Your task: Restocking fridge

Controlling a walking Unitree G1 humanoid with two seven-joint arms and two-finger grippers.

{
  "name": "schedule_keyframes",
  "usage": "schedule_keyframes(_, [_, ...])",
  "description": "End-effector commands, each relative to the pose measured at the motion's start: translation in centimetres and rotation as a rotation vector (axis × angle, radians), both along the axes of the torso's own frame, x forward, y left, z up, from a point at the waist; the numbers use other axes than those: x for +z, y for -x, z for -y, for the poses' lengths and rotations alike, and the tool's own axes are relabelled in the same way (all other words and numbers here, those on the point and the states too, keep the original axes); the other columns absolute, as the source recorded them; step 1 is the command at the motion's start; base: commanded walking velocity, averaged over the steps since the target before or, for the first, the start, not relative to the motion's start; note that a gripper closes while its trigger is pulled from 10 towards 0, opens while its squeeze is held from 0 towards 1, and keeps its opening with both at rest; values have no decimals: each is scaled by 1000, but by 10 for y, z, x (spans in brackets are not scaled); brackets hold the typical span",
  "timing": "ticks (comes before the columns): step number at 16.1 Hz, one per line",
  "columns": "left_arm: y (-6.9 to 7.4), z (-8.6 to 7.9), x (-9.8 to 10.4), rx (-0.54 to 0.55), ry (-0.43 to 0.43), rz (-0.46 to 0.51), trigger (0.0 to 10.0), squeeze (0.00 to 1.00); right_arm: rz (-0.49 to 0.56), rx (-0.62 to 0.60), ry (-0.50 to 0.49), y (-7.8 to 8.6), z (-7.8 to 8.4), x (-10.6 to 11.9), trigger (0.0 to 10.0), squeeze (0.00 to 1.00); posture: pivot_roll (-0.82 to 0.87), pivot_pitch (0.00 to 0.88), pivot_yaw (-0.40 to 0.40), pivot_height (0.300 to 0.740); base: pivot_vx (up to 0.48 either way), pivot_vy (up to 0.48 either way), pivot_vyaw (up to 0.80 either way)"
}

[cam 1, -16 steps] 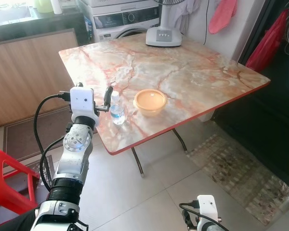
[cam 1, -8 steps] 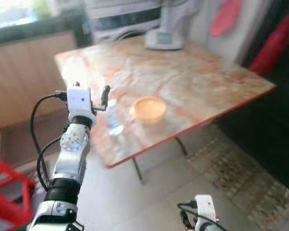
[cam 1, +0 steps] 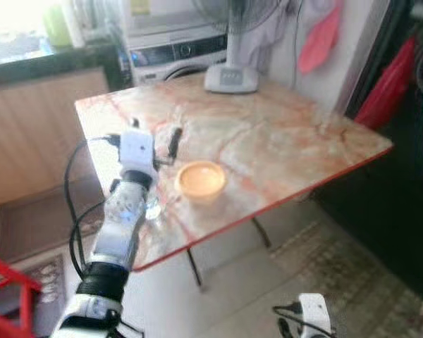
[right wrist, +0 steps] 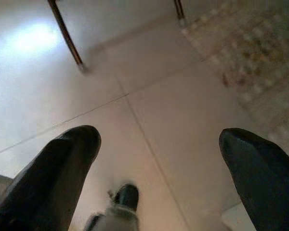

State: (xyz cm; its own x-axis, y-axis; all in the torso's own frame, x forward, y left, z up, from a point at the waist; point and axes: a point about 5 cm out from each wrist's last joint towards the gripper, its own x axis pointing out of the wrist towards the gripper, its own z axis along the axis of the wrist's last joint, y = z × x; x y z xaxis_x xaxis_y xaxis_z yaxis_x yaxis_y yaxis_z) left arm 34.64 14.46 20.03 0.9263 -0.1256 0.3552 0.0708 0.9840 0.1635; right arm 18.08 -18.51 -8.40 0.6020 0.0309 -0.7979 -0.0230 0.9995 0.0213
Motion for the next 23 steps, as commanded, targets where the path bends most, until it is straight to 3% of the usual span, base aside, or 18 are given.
schedule_keyframes(1, [0, -9, 0, 36, 0, -2, 10000, 0, 21, 31, -19, -7, -9, 3, 10000, 0, 108, 0, -23, 740, 0, 0, 800])
schedule_keyframes(5, [-5, -10, 12, 54, -9, -6, 10000, 0, 19, -10, -32, -7, -8, 2, 10000, 0, 110, 0, -22, 740, 0, 0, 369])
schedule_keyframes(9, [-14, -4, 47, 26, -42, -57, 10000, 0, 15, -4, -33, -8, -9, 3, 10000, 0, 121, 0, -22, 740, 0, 0, 0])
schedule_keyframes(12, [-20, -5, 55, -31, -39, -297, 10000, 0, 10, 3, -37, -8, -10, 3, 10000, 0, 133, 0, -20, 740, 0, 0, 0])
schedule_keyframes(13, [-20, -4, 54, -45, -47, -335, 10000, 0, 9, 4, -37, -8, -10, 3, 10000, 0, 133, 0, -20, 740, 0, 0, 0])
schedule_keyframes(14, [-17, 3, 50, -161, -75, -425, 10000, 0, 7, 5, -38, -8, -11, 3, 10000, 0, 135, 0, -17, 740, 0, 0, 0])
schedule_keyframes(17, [-17, 1, 38, -193, -132, -548, 10000, 0, 3, 9, -41, -9, -11, 3, 10000, 0, 138, 0, -18, 740, 0, 0, 0])
schedule_keyframes(20, [-22, -3, 36, -196, -91, -628, 10000, 0, 0, 15, -38, -8, -10, 3, 10000, 0, 139, 0, -19, 740, 0, 0, 0])
schedule_keyframes(23, [-18, -3, 35, -220, -186, -697, 10000, 0, -3, 27, -36, -9, -10, 3, 10000, 0, 151, 0, -23, 740, 0, 0, 0])
